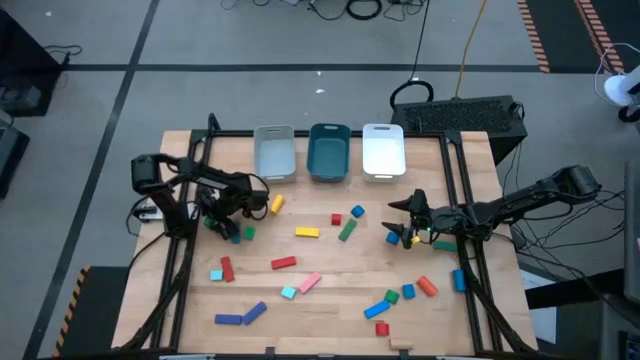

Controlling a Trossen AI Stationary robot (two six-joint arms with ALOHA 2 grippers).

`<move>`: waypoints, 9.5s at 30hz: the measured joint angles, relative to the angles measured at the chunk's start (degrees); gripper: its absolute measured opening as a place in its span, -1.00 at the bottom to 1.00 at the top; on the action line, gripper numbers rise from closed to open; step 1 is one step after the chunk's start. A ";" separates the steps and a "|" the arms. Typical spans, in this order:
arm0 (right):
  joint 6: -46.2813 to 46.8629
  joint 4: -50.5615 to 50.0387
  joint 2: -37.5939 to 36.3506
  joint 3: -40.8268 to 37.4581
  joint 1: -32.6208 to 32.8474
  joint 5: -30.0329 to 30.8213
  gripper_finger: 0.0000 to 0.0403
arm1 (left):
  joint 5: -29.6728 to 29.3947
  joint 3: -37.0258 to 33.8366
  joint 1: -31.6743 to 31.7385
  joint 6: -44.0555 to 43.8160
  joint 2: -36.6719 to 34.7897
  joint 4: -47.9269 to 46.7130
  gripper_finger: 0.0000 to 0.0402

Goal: Sort blocks by size
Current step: Put the green cylinder block into the gray bin, then put the yellow cylinder block into the gray bin, then put the orange cylinder block into the gray bin

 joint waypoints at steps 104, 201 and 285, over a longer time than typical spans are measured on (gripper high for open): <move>0.19 0.79 0.00 -0.02 -0.02 -0.48 0.62 | -6.77 23.27 24.55 22.65 1.38 31.64 -0.12; 4.93 2.40 0.00 -0.02 2.64 -5.44 0.61 | -9.81 21.95 -7.43 -12.93 0.37 18.31 -0.32; 29.02 -59.75 2.08 25.24 1.45 -15.64 0.49 | -16.76 32.64 9.74 24.05 -6.42 23.80 0.23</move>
